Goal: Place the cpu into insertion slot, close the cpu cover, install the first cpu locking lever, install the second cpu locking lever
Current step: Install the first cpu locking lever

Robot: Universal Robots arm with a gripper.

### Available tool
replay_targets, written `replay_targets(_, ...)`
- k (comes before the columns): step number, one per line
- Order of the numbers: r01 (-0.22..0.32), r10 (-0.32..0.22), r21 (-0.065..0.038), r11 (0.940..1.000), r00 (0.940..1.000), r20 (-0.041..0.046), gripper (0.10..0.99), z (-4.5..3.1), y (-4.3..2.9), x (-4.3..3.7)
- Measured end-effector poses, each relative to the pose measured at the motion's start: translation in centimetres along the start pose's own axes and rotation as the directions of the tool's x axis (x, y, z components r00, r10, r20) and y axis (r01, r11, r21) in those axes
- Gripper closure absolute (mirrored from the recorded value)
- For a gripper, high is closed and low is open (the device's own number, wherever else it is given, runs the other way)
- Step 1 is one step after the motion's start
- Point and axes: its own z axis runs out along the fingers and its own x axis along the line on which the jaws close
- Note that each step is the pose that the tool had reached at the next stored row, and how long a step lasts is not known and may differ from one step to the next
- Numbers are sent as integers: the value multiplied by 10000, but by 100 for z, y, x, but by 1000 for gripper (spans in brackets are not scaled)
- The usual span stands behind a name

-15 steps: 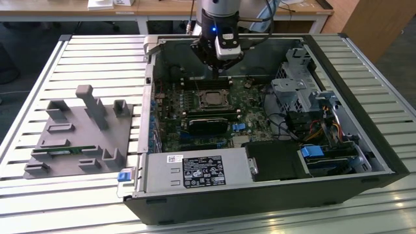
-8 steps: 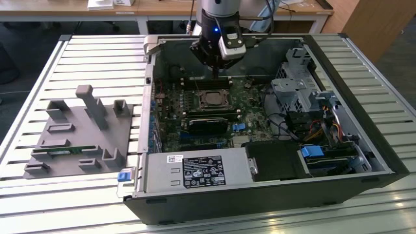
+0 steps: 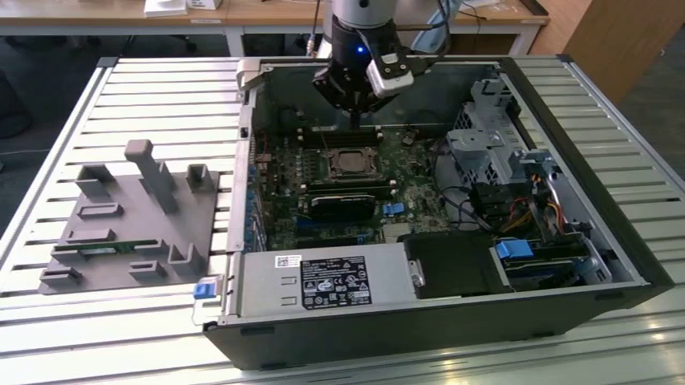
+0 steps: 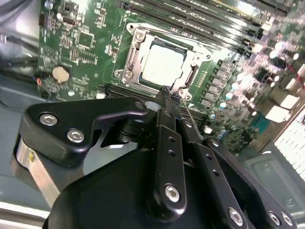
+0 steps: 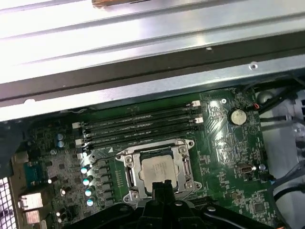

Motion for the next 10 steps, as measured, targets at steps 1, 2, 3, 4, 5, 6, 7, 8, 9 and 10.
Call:
replay_targets(1,182,-182,-4,9998,9998,-4,980,1,0,0)
replay_targets(2,360,-360,-8,9994,9994,-8,980,1,0,0)
replay_targets(3,557,-557,-12,9984,9984,-13,980,1,0,0)
replay_targets(4,735,-735,-15,9973,9973,-17,980,1,0,0)
replay_targets(5,914,-914,-19,9958,9958,-21,980,2,0,0)
replay_targets(6,1095,-1095,-24,9940,9940,-24,980,2,0,0)
replay_targets(7,1271,-1271,-28,9919,9919,-28,980,3,0,0)
replay_targets(8,1451,-1451,-32,9894,9894,-32,980,4,0,0)
replay_targets(9,1633,-1633,-35,9866,9866,-37,980,4,-1,0)
replay_targets(10,1811,-1811,-39,9835,9835,-40,980,5,-1,0)
